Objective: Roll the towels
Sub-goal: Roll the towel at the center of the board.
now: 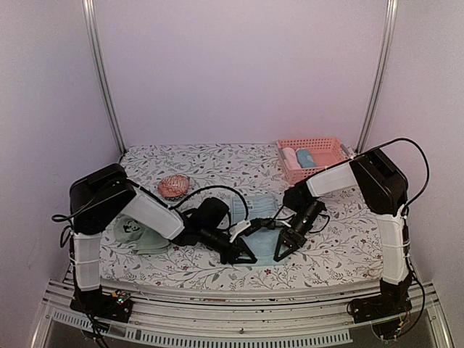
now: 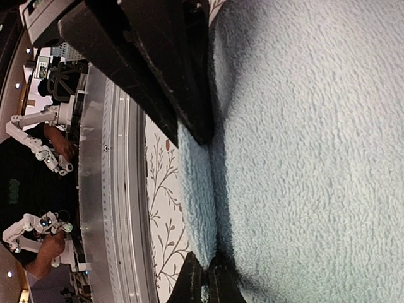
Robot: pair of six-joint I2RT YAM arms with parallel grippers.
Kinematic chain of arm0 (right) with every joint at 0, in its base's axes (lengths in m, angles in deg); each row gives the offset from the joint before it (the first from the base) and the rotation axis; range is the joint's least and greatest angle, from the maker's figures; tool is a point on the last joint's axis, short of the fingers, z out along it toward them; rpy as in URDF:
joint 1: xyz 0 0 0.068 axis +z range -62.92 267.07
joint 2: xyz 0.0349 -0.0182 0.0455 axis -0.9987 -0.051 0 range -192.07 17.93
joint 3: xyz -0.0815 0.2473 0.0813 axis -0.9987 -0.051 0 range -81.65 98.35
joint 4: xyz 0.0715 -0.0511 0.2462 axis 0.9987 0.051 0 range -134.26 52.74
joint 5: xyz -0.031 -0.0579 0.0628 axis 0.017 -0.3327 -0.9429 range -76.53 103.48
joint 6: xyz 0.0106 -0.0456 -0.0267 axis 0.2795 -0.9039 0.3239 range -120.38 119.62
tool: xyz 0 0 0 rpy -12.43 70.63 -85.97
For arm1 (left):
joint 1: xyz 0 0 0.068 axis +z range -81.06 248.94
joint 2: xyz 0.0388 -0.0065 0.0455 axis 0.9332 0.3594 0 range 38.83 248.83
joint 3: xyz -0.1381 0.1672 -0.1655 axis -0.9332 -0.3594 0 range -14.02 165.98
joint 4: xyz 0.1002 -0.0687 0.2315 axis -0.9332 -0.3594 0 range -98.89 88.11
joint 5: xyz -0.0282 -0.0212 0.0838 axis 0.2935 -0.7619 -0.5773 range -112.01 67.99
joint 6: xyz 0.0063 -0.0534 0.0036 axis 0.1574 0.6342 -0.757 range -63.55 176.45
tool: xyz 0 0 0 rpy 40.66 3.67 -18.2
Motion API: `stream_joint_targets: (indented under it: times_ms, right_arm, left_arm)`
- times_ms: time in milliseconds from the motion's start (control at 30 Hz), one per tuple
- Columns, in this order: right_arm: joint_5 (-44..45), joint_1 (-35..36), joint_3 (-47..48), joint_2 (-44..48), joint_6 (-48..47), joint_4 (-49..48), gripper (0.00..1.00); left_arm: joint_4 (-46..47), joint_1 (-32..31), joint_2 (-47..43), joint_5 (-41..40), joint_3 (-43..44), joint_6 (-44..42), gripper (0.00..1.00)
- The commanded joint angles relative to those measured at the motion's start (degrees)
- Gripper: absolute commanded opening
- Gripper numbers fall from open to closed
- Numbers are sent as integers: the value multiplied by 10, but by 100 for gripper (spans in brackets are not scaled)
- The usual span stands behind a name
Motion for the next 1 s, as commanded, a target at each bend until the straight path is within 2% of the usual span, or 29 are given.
stream_joint_targets:
  times_ms: [0, 100, 267, 367, 500, 633, 733, 967]
  right_arm:
    - [40, -17, 13, -27, 47, 8, 3]
    - [50, -24, 12, -19, 70, -5, 5]
    - [50, -37, 1, 80, 72, -1, 26]
    - [65, -38, -35, 167, 76, -45, 32]
    - [115, -25, -117, 278, 102, -151, 30]
    - [282, 67, -205, 349, 95, -269, 29]
    - [366, 128, -249, 369, 90, -339, 26]
    - [422, 190, -257, 351, 78, -394, 23]
  left_arm:
    - [-43, 15, 16, 33, -7, 44, 2]
    - [-69, 22, 30, 38, 10, 57, 1]
    - [-113, 23, 35, 24, 33, 77, 0]
    - [-136, 23, 34, 12, 42, 93, 0]
    - [-140, 24, 34, 15, 43, 125, 0]
    - [-135, 26, 41, 10, 43, 141, 0]
    - [-131, 28, 52, 8, 45, 158, 0]
    - [-129, 29, 54, 3, 44, 179, 0]
